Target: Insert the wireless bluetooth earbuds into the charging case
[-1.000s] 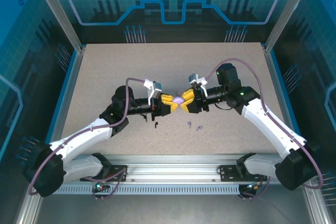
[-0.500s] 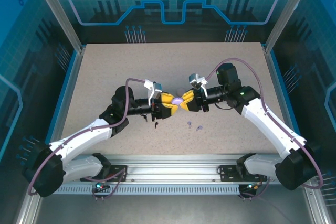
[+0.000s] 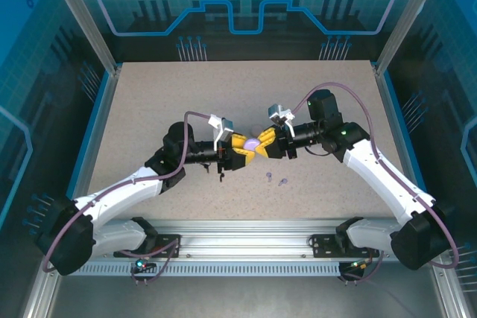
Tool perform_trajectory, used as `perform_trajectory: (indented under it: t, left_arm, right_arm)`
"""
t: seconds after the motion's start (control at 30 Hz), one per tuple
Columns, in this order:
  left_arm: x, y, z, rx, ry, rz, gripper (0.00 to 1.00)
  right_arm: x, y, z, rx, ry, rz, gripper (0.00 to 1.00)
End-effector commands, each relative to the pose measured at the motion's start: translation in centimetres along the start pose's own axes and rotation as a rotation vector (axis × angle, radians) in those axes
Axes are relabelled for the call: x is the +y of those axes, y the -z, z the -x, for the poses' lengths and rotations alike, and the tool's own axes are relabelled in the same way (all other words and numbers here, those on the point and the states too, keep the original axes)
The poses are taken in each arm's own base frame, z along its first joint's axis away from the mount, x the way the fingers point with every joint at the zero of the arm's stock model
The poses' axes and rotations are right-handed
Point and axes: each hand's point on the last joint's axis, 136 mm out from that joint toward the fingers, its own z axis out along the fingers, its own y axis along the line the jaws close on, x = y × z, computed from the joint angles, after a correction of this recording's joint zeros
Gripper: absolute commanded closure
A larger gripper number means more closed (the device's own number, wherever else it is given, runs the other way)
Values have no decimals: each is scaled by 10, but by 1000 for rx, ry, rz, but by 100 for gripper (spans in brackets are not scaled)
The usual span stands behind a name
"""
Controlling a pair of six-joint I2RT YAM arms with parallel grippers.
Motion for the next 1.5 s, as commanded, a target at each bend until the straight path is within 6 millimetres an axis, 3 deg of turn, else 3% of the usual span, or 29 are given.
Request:
perform_trajectory:
  t: [0.0, 0.4, 0.6, 0.9, 1.13, 1.47]
  left_arm:
    - [-8, -2, 8, -12, -47, -35, 60]
    - [-11, -2, 14, -29, -54, -41, 61]
    - [-11, -2, 13, -23, -53, -38, 74]
    - [-10, -1, 10, -16, -60, -31, 87]
    - [-10, -2, 9, -17, -62, -32, 89]
    - [-14, -2, 10, -17, -70, -43, 89]
  right_arm:
    - [10, -1, 12, -18, 26, 37, 76]
    - [8, -7, 3, 15, 10, 40, 76]
    - [9, -6, 7, 6, 18, 39, 75]
    - [15, 6, 17, -19, 60, -18, 52]
    - [13, 6, 18, -19, 72, -51, 33]
    - [0, -7, 17, 9, 70, -86, 29]
